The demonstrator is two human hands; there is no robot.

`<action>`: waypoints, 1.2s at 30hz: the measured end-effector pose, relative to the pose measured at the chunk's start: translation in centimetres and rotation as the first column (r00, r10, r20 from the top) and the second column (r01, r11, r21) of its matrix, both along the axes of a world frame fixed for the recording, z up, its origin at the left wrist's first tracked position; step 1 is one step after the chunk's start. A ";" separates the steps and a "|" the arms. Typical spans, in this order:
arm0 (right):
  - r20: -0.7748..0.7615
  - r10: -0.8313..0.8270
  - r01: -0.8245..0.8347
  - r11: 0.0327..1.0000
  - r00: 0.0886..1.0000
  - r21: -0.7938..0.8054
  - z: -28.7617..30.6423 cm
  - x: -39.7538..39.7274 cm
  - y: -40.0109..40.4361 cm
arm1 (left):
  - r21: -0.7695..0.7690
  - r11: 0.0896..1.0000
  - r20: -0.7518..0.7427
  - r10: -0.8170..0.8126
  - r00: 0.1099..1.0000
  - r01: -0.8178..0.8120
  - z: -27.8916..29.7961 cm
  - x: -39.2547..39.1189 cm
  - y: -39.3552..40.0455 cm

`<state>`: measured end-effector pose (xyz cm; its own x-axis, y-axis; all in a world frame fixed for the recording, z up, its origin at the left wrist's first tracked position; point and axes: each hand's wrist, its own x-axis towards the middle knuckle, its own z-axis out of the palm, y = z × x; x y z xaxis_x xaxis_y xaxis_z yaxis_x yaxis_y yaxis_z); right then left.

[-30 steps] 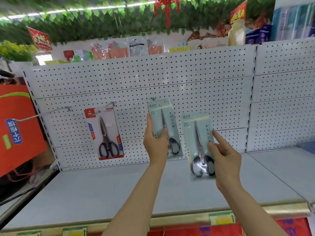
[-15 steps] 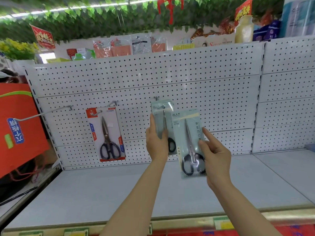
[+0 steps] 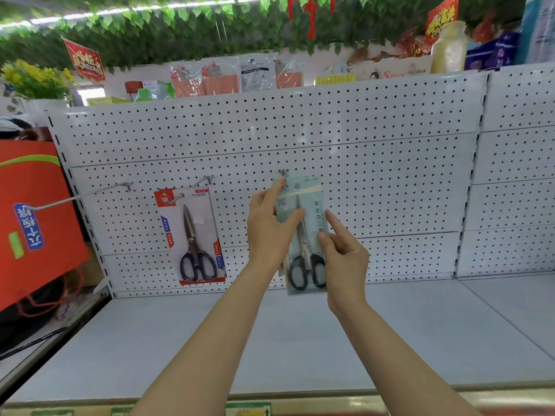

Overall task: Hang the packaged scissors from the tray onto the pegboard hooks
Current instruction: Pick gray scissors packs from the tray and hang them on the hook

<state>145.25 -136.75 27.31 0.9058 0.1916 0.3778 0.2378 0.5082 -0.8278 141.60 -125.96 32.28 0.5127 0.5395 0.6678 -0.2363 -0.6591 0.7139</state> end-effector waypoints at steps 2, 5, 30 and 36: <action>-0.001 -0.008 0.008 1.000 1.000 0.007 -0.3 0.1 0.2 | 0.010 1.000 0.005 0.006 1.000 -0.006 0.0 0.1 0.2; 0.003 -0.010 0.010 0.999 1.000 0.030 -0.6 -0.1 0.2 | 0.030 0.999 0.005 0.019 1.000 -0.019 -0.2 0.1 0.3; 0.355 -0.249 0.379 0.850 0.901 -0.366 -0.4 3.8 0.3 | 0.226 0.967 -0.160 0.155 0.975 -0.117 -0.5 2.1 3.5; 0.685 -0.238 0.655 0.610 0.689 -0.447 1.0 2.4 -3.8 | 0.434 0.887 -0.145 0.241 0.960 -0.158 -0.3 -1.3 2.1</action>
